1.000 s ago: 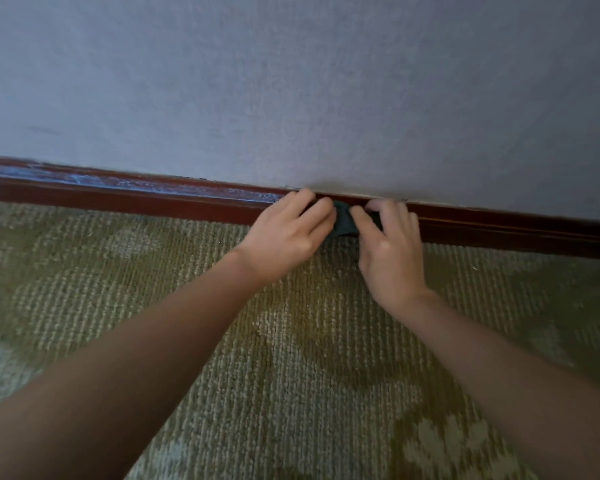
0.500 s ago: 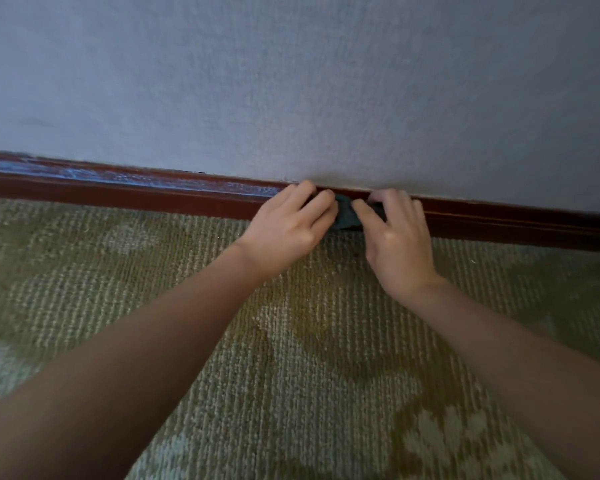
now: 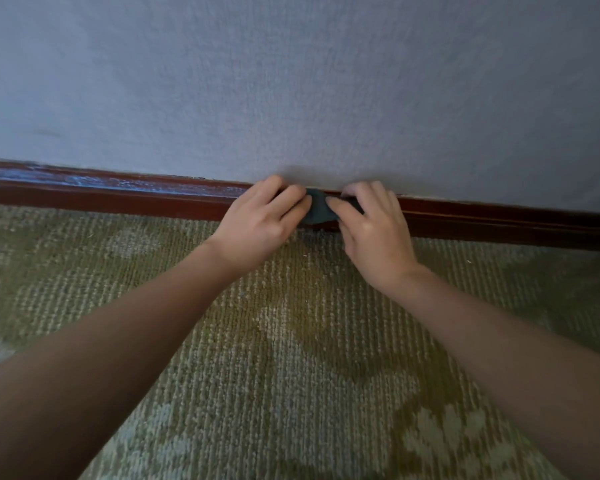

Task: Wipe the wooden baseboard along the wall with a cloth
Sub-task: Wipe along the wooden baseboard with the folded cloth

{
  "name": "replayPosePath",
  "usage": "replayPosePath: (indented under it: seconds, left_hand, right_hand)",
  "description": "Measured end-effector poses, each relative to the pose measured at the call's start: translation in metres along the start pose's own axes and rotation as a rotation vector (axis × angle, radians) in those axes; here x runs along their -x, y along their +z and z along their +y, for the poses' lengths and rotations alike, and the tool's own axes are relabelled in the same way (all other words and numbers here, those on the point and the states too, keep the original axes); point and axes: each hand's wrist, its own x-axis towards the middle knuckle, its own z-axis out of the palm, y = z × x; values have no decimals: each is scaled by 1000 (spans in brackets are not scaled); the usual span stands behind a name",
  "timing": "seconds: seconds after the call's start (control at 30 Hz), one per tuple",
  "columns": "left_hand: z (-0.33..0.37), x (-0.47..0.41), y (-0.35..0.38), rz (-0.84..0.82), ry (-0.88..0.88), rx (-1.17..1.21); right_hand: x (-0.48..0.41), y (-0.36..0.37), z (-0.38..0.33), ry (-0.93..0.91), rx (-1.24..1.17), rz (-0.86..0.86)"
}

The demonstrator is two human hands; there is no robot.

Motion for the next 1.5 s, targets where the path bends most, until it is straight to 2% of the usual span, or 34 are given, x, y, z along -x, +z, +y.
replayPosePath:
  seconds: [0.1,0.23,0.4,0.6,0.73,0.97,1.1,1.3,1.5]
  left_hand:
    - [4,3,3,-27,-56,22]
    - [13,-1,3,-28,-169,94]
    - [15,11,-5,-61,-82,103]
    - [6,6,-6,38,-121,47]
    - [2,10,2,18,-90,9]
    - [8,4,2,14,-143,53]
    - [16,-10,6,52,-53,10]
    - [12,-16,6,62,85,-72]
    - [5,-2,5,108,-22,-71]
  right_hand:
    - [0,5,-1,-34,52,-34]
    - [1,6,-9,55,9,-25]
    - [14,-1,-16,32,-32,-100]
    - [-4,-1,-14,31,-10,-16]
    - [-6,11,-9,-51,61,-9]
    - [-5,15,-9,-55,55,-16]
    - [2,1,6,-71,94,-44]
    - [3,-4,3,32,38,-15]
    - [-7,3,-3,10,4,-15]
